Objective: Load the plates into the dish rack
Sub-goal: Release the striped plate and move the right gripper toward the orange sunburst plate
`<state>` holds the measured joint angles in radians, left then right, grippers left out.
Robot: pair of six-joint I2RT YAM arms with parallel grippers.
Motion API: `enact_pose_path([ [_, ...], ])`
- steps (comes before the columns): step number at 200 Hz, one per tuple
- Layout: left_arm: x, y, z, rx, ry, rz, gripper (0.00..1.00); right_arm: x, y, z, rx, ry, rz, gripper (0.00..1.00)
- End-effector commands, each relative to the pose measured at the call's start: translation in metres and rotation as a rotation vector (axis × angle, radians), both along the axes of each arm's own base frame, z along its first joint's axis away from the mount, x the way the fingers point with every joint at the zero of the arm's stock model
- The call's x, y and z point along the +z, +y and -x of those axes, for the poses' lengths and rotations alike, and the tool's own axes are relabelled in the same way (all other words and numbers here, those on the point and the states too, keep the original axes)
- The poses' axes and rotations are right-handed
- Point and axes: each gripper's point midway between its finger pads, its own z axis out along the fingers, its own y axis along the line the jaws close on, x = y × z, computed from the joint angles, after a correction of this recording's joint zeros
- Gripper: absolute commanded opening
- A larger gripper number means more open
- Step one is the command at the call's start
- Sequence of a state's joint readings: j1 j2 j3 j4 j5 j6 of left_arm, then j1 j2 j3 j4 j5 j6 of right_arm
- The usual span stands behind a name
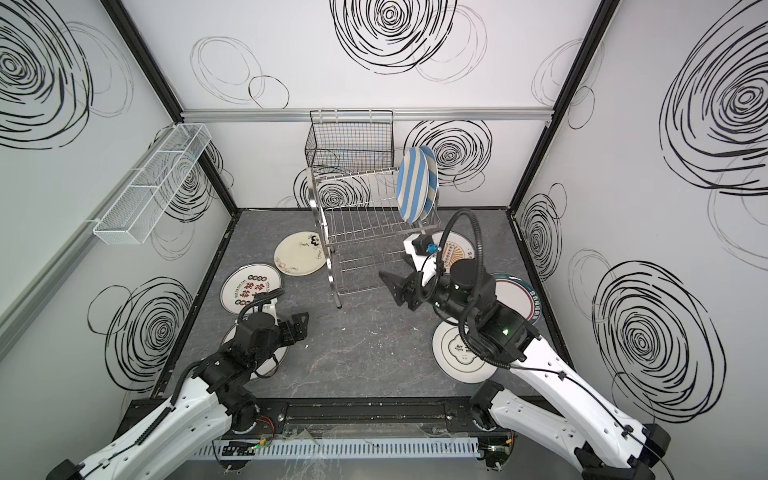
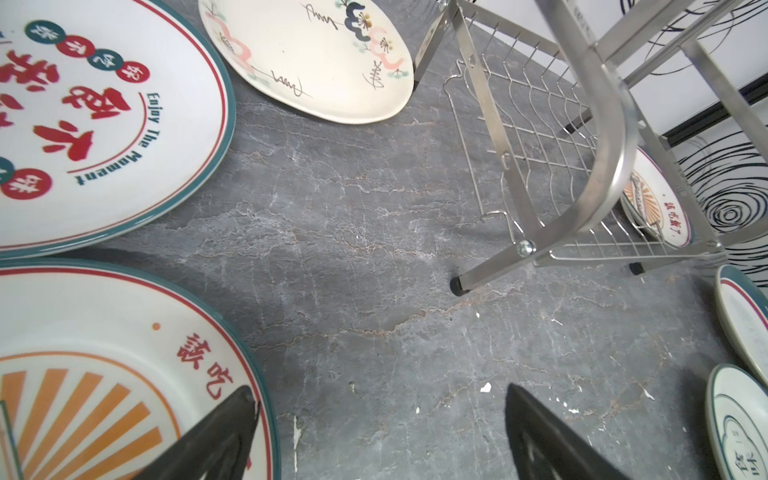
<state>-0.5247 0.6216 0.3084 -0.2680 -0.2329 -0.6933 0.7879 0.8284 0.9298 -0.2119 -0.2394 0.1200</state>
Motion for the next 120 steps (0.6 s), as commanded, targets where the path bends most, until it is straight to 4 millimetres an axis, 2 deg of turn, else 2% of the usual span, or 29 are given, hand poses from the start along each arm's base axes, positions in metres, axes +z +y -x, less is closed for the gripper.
enact_pose_path([
  [1,0.0,0.011,0.001,0.089,0.039,-0.04,0.96,-0.026,0.015,0.026,0.081,0.046,-0.031,0.75],
  [40,-0.007,0.011,0.007,0.112,0.083,-0.04,0.96,-0.083,0.025,0.046,0.085,0.136,0.024,0.76],
  [69,-0.015,0.009,0.012,0.111,0.117,-0.026,0.96,-0.11,0.03,0.058,0.113,0.178,0.017,0.76],
  [120,-0.034,0.003,0.031,0.124,0.157,0.013,0.96,-0.163,0.024,0.069,0.105,0.308,-0.022,0.77],
])
